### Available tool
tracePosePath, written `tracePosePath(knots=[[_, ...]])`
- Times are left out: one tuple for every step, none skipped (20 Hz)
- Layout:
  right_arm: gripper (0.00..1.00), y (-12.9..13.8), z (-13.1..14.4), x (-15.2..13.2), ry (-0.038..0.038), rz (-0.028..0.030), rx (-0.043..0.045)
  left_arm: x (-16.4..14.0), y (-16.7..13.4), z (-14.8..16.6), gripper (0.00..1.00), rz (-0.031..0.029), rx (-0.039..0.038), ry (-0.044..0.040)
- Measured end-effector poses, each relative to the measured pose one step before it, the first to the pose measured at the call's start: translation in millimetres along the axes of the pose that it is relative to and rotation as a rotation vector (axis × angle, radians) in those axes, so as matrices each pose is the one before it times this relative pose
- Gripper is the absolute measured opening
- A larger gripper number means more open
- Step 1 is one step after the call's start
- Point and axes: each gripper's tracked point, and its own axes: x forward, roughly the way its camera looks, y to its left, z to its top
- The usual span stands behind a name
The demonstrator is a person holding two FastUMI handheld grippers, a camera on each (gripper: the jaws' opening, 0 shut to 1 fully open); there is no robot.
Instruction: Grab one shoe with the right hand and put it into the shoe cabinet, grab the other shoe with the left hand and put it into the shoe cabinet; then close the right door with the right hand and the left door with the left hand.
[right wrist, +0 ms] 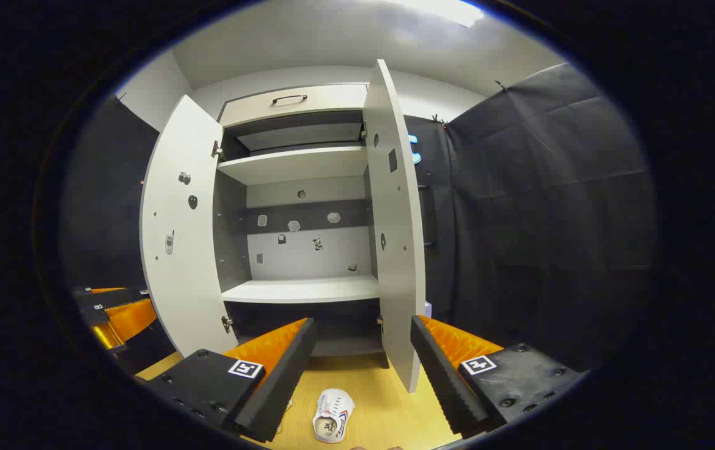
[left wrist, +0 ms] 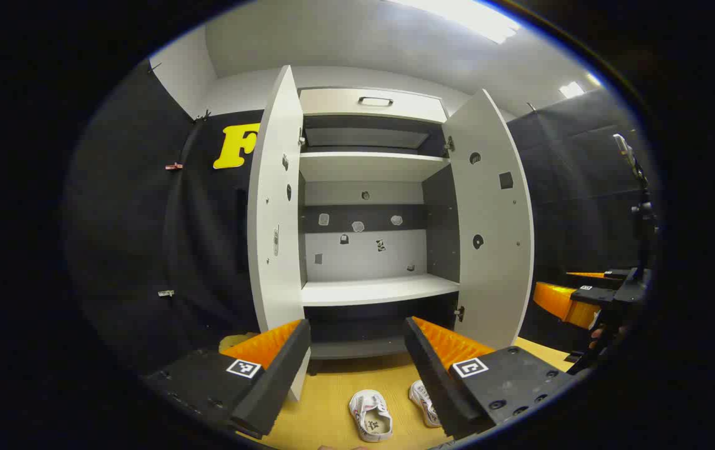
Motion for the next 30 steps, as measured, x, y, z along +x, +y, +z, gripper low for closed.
tracePosePath(knots=[[0.99,0.53,-2.29,-0.95,0.0056,-0.00224,-0.00298,-0.53,0.88,-1.65,0.95,0.0001,-0.001,-0.00014],[0.99,0.69,-2.0,0.04,0.00266,-0.00215,-0.00661,0.21,1.59,0.4,0.95,-0.00027,0.00006,-0.0019],[0.99,1.04,-1.63,0.94,0.00208,-0.00171,-0.00683,0.34,2.63,-1.95,0.95,0.00314,0.001,-0.00075],[0.99,0.73,-2.7,-0.21,0.00558,-0.00113,-0.0047,-0.03,2.08,-2.1,0.95,0.00141,0.00004,0.00564],[0.99,0.98,-2.19,-0.22,0.00662,-0.0006,-0.00148,-0.04,2.03,-3.01,0.95,0.00104,-0.00128,0.00583],[0.99,0.55,-2.71,-0.47,0.00821,-0.00141,0.0005,0.08,2.04,-1.67,0.95,-0.00026,-0.0031,0.00522],[0.99,2.56,-3.13,-0.17,0.00785,0.00132,0.00383,-0.52,1.91,-1.56,0.95,-0.00207,-0.0028,0.00296],[0.99,3.3,-3.42,-1.22,0.00612,0.00187,0.00335,0.04,2.12,-0.7,0.95,-0.00123,0.00011,0.00175],[0.99,2.59,-3.04,-0.55,0.00596,0.00118,0.00132,-0.4,2.93,-1.82,0.95,0.00206,0.00349,0.00168],[0.99,2.54,-4.13,-0.27,0.0081,0.00194,0.0006,0.28,3.36,-0.52,0.95,0.0041,0.00429,0.00118],[0.99,2.91,-3.76,0.19,0.01261,0.00307,-0.00013,0.52,2.52,-2.88,0.95,0.00292,0.00205,0.00217],[0.99,2.16,-3.9,-0.19,0.01308,0.00439,0.0,0.22,1.8,-1.59,0.95,0.00156,-0.00112,0.004],[0.99,2.51,-2.37,-0.27,0.00841,0.0055,0.00013,0.3,2.7,-1.56,0.95,0.00643,-0.00253,0.00231],[0.99,2.97,-3.71,0.74,0.01013,0.00394,-0.00027,0.32,3.73,-0.63,0.95,0.00722,-0.00273,-0.00132],[0.99,1.84,-2.62,0.8,0.00694,0.00132,-0.00072,-0.89,2.31,-1.24,0.95,0.00423,-0.00269,-0.00458],[0.99,0.64,-3.26,1.25,0.00642,0.00039,-0.00089,0.18,1.78,-1.14,0.95,0.00187,-0.00187,-0.00009],[0.99,2.29,-4.03,1.3,0.0099,0.00451,-0.00179,-0.35,1.41,-3.58,0.95,0.00242,-0.00025,0.00523],[0.99,1.84,-5.86,0.48,0.01214,0.00314,-0.0052,-0.09,2.37,-1.51,0.95,0.0051,-0.00096,0.00231],[0.99,1.09,-4.64,0.98,0.01118,0.00154,-0.00716,0.46,1.71,-2.05,0.95,-0.00052,-0.00251,0.00116],[0.99,1.23,-3.88,0.47,0.01451,0.00134,-0.00396,0.82,0.92,-1.66,0.94,-0.00157,-0.0033,0.00433],[0.99,2.84,-4.47,0.35,0.01444,0.00378,-0.00103,-0.24,1.5,-3.47,0.95,0.00005,-0.0039,0.00447],[0.99,1.64,-4.69,0.49,0.01737,0.00347,0.00023,0.53,0.83,-2.25,0.95,-0.00216,-0.00442,0.00504],[0.99,2.14,-7.03,2.4,0.02181,0.00307,-0.00114,-0.2,1.53,-2.82,0.95,-0.00003,-0.00392,0.00471],[0.99,3.85,-9.25,2.34,0.02665,0.01009,-0.0032,0.4,1.8,-2.18,0.95,0.00239,-0.0034,0.00401],[0.99,4.73,-7.62,4.05,0.02466,0.01619,-0.00509,0.99,1.68,-3.51,0.95,0.00119,-0.00335,0.00313],[0.99,3.85,-7.53,4.25,0.02165,0.01236,-0.00543,0.44,0.91,-2.25,0.95,-0.00034,-0.00316,0.00356],[0.99,2.17,-6.66,5.1,0.01812,0.00699,-0.0035,-0.27,1.14,-3.58,0.95,-0.00092,-0.00318,0.00457],[0.99,2.97,-7.9,6.81,0.01907,0.0062,0.00295,0.02,1.08,-3.0,0.95,-0.00212,-0.00314,0.00476],[0.99,3.91,-9.73,5.33,0.02786,0.00951,0.008,0.95,1.07,-3.07,0.95,-0.00198,-0.00166,0.00469],[0.99,4.55,-10.89,5.91,0.02828,0.01245,0.00838,0.45,1.78,-2.2,0.95,0.0031,0.00041,0.00435]])
